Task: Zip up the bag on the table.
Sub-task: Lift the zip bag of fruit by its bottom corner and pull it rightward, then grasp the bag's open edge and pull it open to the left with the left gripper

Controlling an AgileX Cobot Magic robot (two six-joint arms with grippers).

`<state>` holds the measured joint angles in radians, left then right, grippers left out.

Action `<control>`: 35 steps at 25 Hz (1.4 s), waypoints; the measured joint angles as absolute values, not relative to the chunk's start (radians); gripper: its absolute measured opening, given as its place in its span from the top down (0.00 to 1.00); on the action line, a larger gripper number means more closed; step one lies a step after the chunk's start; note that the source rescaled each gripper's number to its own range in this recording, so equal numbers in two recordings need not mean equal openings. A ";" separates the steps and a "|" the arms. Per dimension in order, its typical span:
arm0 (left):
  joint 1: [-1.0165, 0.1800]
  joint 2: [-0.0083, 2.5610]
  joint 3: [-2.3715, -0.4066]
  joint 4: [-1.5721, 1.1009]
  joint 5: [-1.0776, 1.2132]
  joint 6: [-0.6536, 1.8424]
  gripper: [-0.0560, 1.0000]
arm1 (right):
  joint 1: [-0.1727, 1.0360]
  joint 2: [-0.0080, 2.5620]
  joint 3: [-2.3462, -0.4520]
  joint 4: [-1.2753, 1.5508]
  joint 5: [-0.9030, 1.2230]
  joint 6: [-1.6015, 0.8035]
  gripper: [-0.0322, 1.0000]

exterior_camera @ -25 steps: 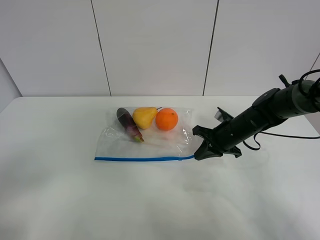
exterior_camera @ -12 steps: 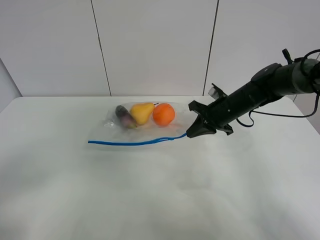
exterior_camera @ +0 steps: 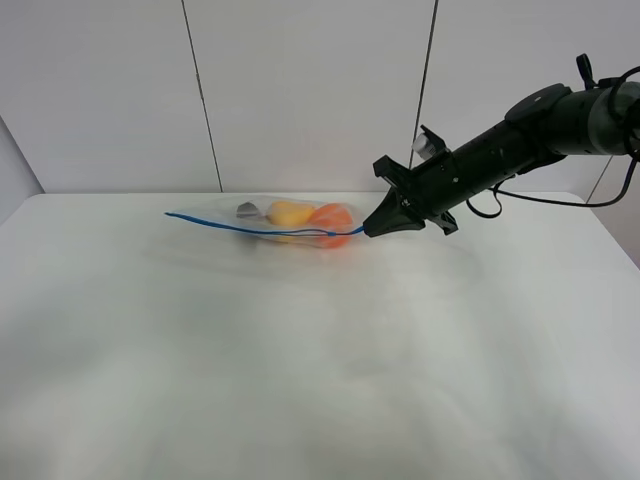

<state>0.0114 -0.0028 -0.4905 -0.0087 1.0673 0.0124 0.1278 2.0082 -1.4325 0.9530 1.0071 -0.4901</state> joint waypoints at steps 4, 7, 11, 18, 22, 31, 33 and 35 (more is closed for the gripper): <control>0.011 -0.003 -0.490 -0.010 1.067 0.012 0.00 | 0.128 2.008 -1.432 0.951 1.007 -0.477 0.97; 0.011 -0.003 -0.490 -0.010 1.067 0.012 0.00 | 0.128 2.008 -1.432 0.950 1.007 -0.473 0.97; 0.011 -0.003 -0.495 -0.005 1.060 0.012 0.00 | 0.128 2.008 -1.432 0.950 1.007 -0.468 0.97; 0.011 0.209 -0.676 -0.021 0.932 0.010 0.00 | 0.128 2.008 -1.432 0.950 1.004 -0.466 0.97; 0.011 0.440 -0.820 -0.037 0.846 0.013 0.00 | 0.128 2.008 -1.432 0.950 1.004 -0.466 0.97; 0.011 0.902 -0.944 -0.036 0.625 0.602 0.00 | 0.128 2.008 -1.432 0.950 1.004 -0.465 0.97; 0.011 0.979 -0.944 -0.040 0.563 0.843 0.00 | 0.128 2.008 -1.432 0.950 1.004 -0.465 0.97; 0.011 1.056 -0.944 -0.075 0.498 1.071 0.00 | 0.128 2.008 -1.432 0.950 1.004 -0.465 0.97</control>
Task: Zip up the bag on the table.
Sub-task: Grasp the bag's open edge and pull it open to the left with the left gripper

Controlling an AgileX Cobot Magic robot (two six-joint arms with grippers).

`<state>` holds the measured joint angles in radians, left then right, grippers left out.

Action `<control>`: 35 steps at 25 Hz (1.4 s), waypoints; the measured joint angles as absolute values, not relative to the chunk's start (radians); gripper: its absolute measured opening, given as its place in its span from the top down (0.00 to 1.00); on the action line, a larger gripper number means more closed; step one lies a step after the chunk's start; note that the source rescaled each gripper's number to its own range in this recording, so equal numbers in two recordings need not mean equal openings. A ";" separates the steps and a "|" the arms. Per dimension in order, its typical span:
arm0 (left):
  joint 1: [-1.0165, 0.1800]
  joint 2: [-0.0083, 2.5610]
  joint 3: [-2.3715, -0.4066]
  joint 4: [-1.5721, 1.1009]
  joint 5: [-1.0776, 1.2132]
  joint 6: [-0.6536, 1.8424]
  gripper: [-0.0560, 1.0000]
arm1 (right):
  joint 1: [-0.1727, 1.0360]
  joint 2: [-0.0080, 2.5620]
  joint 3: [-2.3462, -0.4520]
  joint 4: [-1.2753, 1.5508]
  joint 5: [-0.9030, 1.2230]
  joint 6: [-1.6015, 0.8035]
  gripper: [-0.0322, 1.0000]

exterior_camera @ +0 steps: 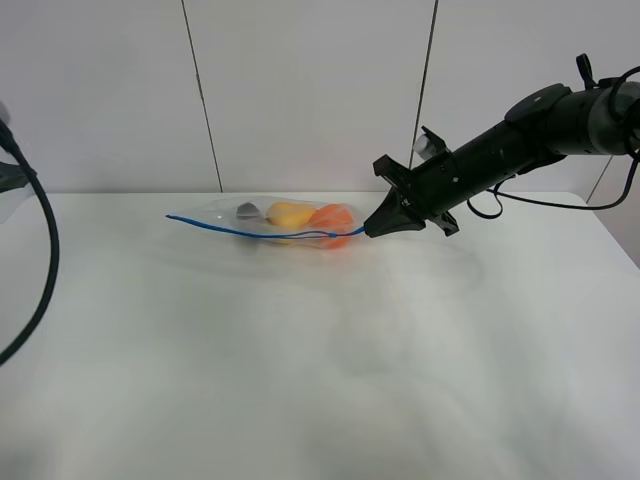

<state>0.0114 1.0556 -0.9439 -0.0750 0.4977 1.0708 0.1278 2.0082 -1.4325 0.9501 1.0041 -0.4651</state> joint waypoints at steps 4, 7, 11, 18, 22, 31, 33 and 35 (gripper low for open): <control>-0.015 1.173 -0.944 -0.298 0.418 1.339 0.00 | 0.128 2.008 -1.432 0.950 1.004 -0.465 0.97; -0.082 1.248 -0.945 -0.451 0.405 1.473 0.00 | 0.128 2.008 -1.432 0.950 1.002 -0.465 0.97; -0.214 1.341 -0.945 -0.545 0.369 1.576 0.00 | 0.128 2.008 -1.432 0.950 1.001 -0.465 0.97; -0.440 1.507 -0.945 -0.655 0.139 1.592 0.00 | 0.128 2.008 -1.432 0.950 1.000 -0.465 0.97; -0.550 1.602 -0.945 -0.669 -0.021 1.592 0.00 | 0.128 2.008 -1.432 0.950 0.999 -0.465 0.97; -0.713 1.830 -0.945 -0.634 -0.414 1.541 0.00 | 0.128 2.008 -1.432 0.950 0.999 -0.457 0.97; -0.736 1.871 -0.945 -0.582 -0.488 1.478 0.00 | 0.128 2.008 -1.432 0.950 0.999 -0.456 0.97; -0.744 1.915 -0.946 -0.498 -0.561 1.403 0.00 | 0.128 2.008 -1.432 0.950 0.998 -0.454 0.97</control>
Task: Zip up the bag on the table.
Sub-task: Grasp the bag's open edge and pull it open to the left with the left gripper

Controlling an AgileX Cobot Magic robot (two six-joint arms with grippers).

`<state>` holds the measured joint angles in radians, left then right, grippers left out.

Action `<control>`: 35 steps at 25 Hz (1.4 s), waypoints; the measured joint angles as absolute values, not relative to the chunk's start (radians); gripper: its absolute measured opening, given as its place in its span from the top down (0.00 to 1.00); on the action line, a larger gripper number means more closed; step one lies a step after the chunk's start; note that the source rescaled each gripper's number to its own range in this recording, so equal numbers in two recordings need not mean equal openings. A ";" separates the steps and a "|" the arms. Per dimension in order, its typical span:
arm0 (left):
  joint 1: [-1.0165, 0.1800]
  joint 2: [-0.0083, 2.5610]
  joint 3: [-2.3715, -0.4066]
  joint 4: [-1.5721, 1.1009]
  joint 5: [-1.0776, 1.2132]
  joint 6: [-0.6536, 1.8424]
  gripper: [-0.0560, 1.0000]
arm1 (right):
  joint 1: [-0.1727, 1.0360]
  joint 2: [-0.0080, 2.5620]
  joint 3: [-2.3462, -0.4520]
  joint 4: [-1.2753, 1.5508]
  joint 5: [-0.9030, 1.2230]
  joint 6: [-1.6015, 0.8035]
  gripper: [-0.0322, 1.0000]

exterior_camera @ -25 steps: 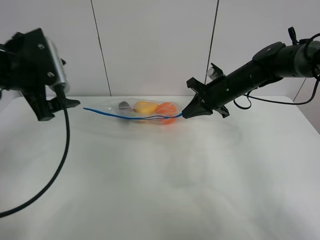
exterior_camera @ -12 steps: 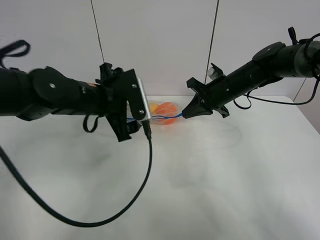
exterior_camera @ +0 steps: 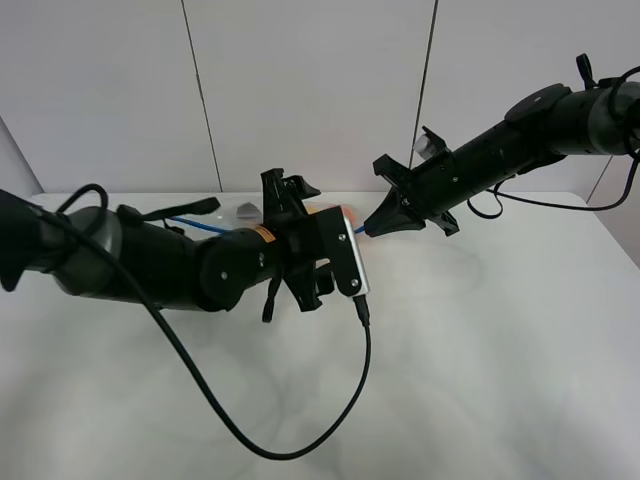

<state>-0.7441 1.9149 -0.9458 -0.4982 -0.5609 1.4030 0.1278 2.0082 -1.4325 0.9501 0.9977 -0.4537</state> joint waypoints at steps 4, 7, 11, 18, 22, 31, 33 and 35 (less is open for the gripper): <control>-0.749 1.989 -0.946 -0.366 -0.690 1.275 0.00 | 0.128 2.008 -1.432 0.950 0.996 -0.442 0.97; -0.749 2.024 -0.946 -0.341 -0.762 1.245 0.08 | 0.128 2.008 -1.432 0.950 0.996 -0.442 0.97; -0.741 2.047 -0.944 -0.336 -0.799 1.239 0.31 | 0.128 2.008 -1.432 0.950 0.996 -0.442 0.97; -0.726 2.093 -0.944 -0.325 -0.885 1.231 0.50 | 0.128 2.008 -1.432 0.950 0.996 -0.441 0.97; -0.726 2.096 -0.944 -0.313 -0.894 1.228 0.62 | 0.128 2.008 -1.432 0.950 0.996 -0.440 0.97; -0.726 2.096 -0.944 -0.305 -0.894 1.226 0.79 | 0.128 2.008 -1.432 0.950 0.996 -0.439 0.97; -0.726 2.096 -0.944 -0.304 -0.892 1.225 0.82 | 0.128 2.008 -1.432 0.950 0.996 -0.439 0.97; -0.726 2.096 -0.944 -0.296 -0.886 1.225 0.89 | 0.128 2.008 -1.432 0.950 0.995 -0.439 0.97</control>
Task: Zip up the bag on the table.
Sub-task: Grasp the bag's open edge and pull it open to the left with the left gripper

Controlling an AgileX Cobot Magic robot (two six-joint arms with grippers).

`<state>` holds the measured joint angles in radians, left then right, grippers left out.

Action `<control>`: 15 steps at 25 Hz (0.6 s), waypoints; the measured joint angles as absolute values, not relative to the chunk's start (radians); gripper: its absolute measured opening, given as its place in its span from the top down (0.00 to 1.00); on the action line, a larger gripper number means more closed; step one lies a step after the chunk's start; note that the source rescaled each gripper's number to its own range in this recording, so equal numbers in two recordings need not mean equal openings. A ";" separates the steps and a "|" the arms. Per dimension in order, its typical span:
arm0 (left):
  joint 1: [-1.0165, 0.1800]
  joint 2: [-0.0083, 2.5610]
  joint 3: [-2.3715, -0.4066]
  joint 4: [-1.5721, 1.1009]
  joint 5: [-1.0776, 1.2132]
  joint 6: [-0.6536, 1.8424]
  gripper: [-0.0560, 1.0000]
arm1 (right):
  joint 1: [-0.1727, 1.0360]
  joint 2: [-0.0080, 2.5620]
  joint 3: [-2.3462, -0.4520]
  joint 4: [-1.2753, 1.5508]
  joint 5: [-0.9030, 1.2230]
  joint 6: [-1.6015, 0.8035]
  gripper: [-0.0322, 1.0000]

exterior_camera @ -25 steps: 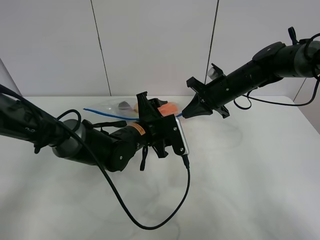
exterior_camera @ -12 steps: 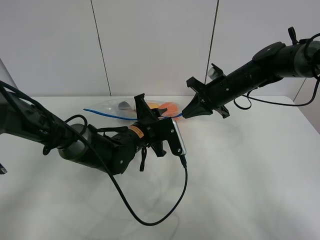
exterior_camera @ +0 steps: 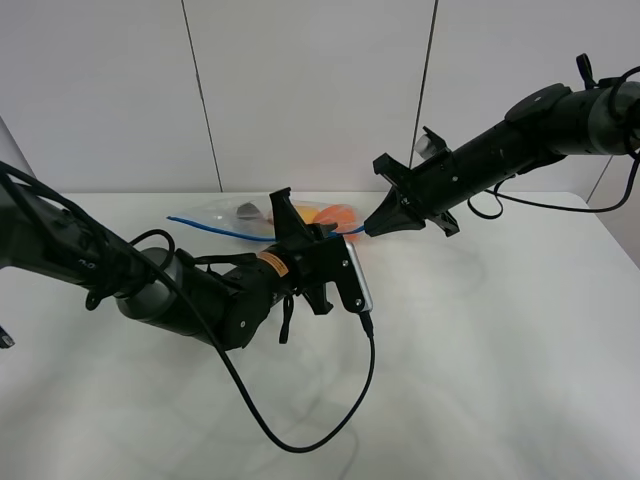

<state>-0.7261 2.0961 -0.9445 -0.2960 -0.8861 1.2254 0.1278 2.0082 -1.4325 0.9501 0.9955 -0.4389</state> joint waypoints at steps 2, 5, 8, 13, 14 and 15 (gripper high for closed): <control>-0.726 2.096 -0.944 -0.290 -0.876 1.225 0.94 | 0.128 2.008 -1.432 0.950 0.995 -0.439 0.97; -0.726 2.096 -0.944 -0.287 -0.872 1.225 0.94 | 0.128 2.008 -1.432 0.950 0.995 -0.439 0.97; -0.725 2.096 -0.944 -0.287 -0.872 1.225 0.94 | 0.128 2.008 -1.432 0.950 0.995 -0.439 0.97; -0.684 2.096 -0.920 -0.253 -0.886 1.238 0.95 | 0.129 2.008 -1.432 0.951 0.994 -0.439 0.97; -0.669 2.096 -0.910 -0.249 -0.896 1.240 0.95 | 0.129 2.008 -1.432 0.951 0.992 -0.439 0.97; -0.648 2.096 -0.902 -0.248 -0.904 1.243 0.95 | 0.129 2.008 -1.432 0.951 0.991 -0.439 0.97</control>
<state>-0.6483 2.0961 -0.9017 -0.2484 -0.9040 1.2432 0.1287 2.0082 -1.4325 0.9510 0.9911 -0.4389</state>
